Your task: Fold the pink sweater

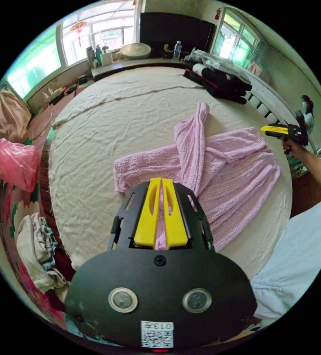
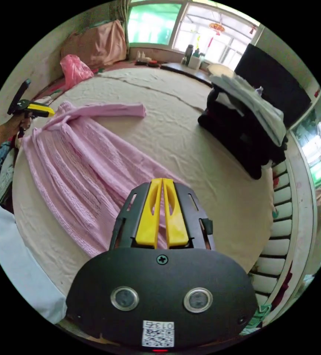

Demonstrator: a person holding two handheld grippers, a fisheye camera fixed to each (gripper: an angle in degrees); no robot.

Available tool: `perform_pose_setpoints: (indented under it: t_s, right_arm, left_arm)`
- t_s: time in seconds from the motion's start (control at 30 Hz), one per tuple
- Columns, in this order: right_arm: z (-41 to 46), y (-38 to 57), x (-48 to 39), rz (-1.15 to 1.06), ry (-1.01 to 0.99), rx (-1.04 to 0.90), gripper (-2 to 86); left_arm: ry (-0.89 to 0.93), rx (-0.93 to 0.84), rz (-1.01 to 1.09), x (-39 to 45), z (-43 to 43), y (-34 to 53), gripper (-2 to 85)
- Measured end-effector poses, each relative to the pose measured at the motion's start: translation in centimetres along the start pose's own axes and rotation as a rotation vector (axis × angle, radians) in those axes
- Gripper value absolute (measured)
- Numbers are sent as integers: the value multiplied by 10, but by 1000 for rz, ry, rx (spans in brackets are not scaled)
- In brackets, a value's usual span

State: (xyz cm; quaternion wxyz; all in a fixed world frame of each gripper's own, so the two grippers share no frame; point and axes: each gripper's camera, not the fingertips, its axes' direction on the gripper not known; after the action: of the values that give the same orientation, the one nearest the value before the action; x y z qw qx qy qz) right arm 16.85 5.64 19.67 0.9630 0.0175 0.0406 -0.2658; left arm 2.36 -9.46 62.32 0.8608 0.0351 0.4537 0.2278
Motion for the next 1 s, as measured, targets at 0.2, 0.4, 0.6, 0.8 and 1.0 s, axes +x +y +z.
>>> perform_pose_setpoints:
  t_s: [0.2,0.4,0.6,0.8,1.0]
  right_arm:
    - [26,-101,7,-166,-200,110,91]
    - [108,-187,32,-140,-428,-52,100]
    - [126,-201,39,-168,-456,-115,37]
    - [0,-165,38,-354,-365,175,21]
    - [-154,-94,17,-466,-399,286,18]
  left_arm:
    - [61,-32,150,26,9,-4,123]
    - [130,-119,62,13,53,-9,99]
    - [132,-148,73,13,72,-14,39]
    - [93,-99,164,23,72,-11,22]
    - [97,-35,263,35,65,0,23]
